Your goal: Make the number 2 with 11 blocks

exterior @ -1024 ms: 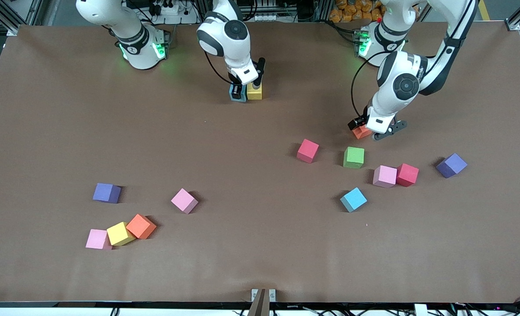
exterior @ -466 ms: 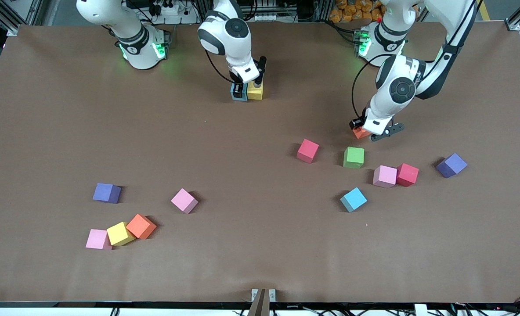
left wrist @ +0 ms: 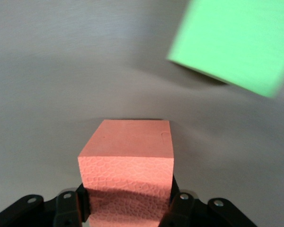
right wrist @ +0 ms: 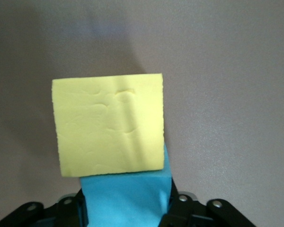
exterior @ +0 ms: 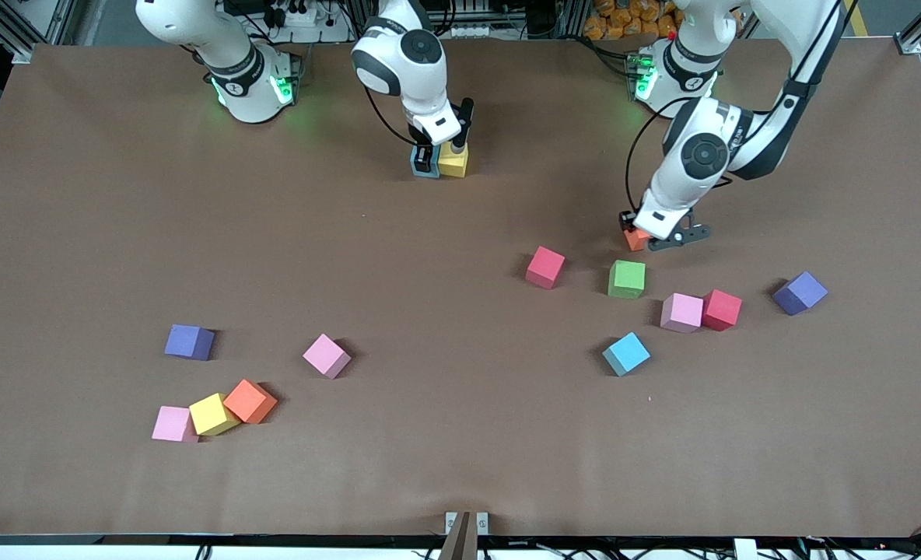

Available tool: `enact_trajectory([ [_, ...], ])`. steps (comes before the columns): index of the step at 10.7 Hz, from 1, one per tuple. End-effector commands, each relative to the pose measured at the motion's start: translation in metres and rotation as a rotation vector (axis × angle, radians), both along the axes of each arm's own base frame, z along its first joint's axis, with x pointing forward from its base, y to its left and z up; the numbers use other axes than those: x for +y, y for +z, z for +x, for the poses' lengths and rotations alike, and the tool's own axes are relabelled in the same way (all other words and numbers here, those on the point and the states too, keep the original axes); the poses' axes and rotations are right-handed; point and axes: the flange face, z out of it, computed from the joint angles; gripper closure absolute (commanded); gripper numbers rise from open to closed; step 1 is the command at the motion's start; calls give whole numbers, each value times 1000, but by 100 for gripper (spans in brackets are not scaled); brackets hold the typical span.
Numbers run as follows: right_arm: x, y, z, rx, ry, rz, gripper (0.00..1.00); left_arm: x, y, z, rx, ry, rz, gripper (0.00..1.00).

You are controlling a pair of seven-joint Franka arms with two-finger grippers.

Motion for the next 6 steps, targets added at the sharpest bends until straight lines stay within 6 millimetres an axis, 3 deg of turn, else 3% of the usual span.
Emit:
enact_trajectory([
  [1, 6, -16, -15, -8, -21, -5, 0, -45, 11, -17, -26, -179, -15, 99],
  [3, 6, -10, -12, -5, -29, -3, 0, -88, 16, -43, -28, -336, -32, 96],
  [6, 7, 14, -9, 11, -37, 1, 0, -117, 27, -61, -50, -464, -38, 96],
])
